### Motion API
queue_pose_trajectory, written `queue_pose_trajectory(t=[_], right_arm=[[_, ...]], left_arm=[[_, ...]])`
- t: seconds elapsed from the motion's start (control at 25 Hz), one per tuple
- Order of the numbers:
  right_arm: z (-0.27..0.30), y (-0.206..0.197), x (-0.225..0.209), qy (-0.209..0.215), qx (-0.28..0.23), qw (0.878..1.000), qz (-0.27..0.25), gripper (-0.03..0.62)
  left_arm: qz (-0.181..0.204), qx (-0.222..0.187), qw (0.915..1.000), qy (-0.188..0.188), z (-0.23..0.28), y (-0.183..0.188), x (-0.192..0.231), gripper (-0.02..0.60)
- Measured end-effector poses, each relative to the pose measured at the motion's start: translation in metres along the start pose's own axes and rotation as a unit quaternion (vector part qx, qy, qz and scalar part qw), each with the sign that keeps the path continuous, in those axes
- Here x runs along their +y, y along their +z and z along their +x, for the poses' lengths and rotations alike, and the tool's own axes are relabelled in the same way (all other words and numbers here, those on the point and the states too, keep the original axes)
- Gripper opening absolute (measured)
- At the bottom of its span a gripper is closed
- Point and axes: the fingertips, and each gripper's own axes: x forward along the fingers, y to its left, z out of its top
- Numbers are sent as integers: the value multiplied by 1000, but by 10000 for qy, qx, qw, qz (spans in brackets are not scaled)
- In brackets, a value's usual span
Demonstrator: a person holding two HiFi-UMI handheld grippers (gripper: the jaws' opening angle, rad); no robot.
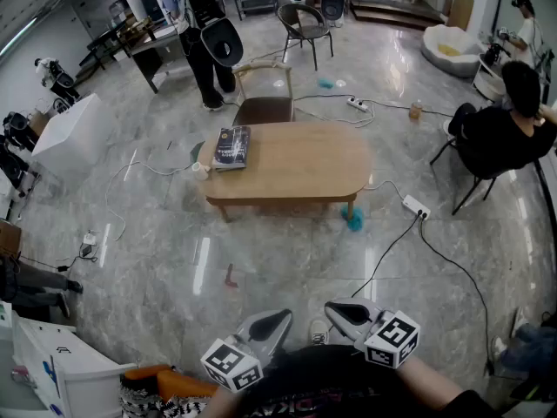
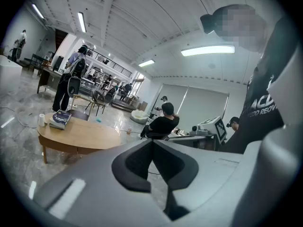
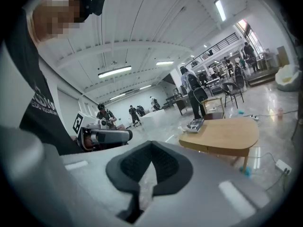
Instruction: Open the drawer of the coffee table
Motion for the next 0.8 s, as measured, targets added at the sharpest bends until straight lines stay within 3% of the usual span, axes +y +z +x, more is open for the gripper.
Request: queue_pose_trajectory(t=[0.52,0.8], right_arm=[[3,5,-2,-4,-11,10000,-22,2],[1,15,13,295,-251,9991,-192,2]], left_arm=[[-1,-4,10000,-91,4,2,3,6],[100,62,9998,-162,2,7,-4,6]])
